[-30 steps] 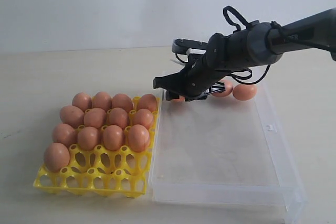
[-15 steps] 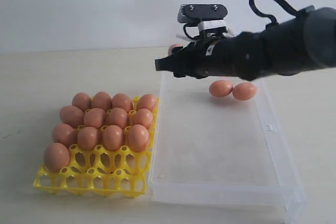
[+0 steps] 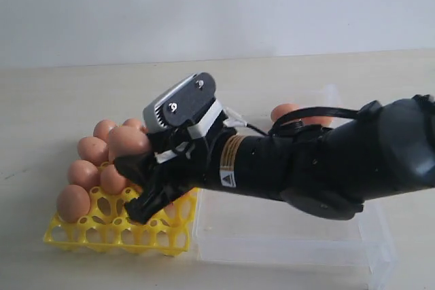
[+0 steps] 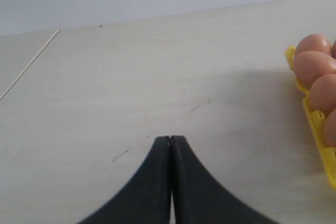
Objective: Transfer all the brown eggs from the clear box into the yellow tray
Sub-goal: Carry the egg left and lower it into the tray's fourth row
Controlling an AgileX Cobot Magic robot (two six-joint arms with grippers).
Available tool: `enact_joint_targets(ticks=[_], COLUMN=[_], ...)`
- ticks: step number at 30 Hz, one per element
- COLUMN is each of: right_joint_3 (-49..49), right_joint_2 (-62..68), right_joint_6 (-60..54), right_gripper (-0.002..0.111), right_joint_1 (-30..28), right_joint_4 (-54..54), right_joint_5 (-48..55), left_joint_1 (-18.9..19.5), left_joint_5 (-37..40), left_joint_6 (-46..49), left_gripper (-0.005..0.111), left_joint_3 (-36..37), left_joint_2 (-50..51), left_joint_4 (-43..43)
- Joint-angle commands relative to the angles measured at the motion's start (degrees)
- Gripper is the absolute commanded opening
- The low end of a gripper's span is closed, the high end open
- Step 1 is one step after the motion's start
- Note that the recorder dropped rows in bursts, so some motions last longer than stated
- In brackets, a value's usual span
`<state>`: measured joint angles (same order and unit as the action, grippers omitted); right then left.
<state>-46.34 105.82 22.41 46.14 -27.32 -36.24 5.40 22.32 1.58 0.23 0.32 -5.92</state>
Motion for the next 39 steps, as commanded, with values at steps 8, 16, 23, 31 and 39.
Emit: enact_joint_targets(ticks=[8, 16, 23, 31, 39], right_joint_3=[-4.39, -10.70, -10.70, -10.70, -10.70], right_joint_2=[9.41, 13.66, 13.66, 13.75, 13.25], right_joint_6=[9.91, 15.62, 19.25, 24.20, 24.29], right_gripper=[0.000, 0.000, 0.002, 0.046, 0.058], right_joint_1=[3.88, 3.88, 3.88, 3.88, 3.88], right_joint_4=[-3.04, -5.80, -5.60, -5.60, -5.78], right_joint_5=[-6.33, -2.62, 0.31, 1.89, 2.12], left_joint_1=[-0.27, -0.27, -0.27, -0.27, -0.27], left_joint_5=[-0.52, -0.52, -0.52, -0.52, -0.52], left_joint_6=[-0.34, -0.34, -0.34, -0.34, -0.34], left_gripper=[0.000, 0.000, 0.000, 0.000, 0.000], left_joint_3=[-0.23, -0.23, -0.23, -0.23, -0.23], left_joint_2=[-0.32, -0.32, -0.32, -0.32, -0.32], left_joint_4=[0.14, 0.14, 0.14, 0.14, 0.14])
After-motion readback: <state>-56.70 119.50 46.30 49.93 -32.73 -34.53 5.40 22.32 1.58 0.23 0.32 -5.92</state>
